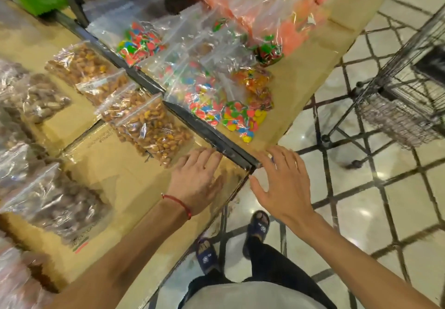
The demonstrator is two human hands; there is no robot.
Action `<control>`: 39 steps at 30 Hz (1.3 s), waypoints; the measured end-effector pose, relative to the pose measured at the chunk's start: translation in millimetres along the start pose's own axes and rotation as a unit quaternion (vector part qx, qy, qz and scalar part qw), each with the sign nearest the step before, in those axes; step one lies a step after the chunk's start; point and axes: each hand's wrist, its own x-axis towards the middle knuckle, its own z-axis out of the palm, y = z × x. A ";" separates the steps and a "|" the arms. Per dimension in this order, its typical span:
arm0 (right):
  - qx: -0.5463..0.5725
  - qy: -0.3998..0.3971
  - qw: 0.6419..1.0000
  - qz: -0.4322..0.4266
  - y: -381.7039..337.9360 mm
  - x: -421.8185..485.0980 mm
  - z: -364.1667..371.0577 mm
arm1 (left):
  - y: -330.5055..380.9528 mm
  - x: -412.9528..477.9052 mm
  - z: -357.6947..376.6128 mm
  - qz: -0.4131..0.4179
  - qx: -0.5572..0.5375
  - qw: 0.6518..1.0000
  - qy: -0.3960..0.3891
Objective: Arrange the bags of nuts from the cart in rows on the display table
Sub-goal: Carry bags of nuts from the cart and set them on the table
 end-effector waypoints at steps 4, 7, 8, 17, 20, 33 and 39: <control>-0.010 0.020 0.998 0.064 47.4 -4.8 0.8 | 33.2 43.9 -2.3 0.065 0.020 0.998 0.008; -0.017 0.049 0.994 0.098 94.5 -4.2 1.2 | 68.5 88.4 -2.2 0.097 0.028 0.995 -0.015; -0.020 0.054 0.992 0.108 112.0 -2.5 0.7 | 81.9 105.0 -2.5 0.104 0.034 0.994 -0.019; -0.022 0.089 0.978 0.186 298.2 14.9 -12.9 | 230.6 257.2 -7.5 0.182 0.056 0.981 0.028; -0.037 0.070 0.975 0.208 359.0 16.3 -20.3 | 278.7 300.8 -4.7 0.200 0.036 0.979 0.018; -0.086 0.037 0.925 0.367 560.9 71.7 -24.1 | 420.2 526.2 18.5 0.321 0.069 0.944 -0.029; -0.099 -0.002 0.894 0.436 636.0 131.0 -29.3 | 475.0 649.2 7.4 0.399 0.055 0.914 -0.051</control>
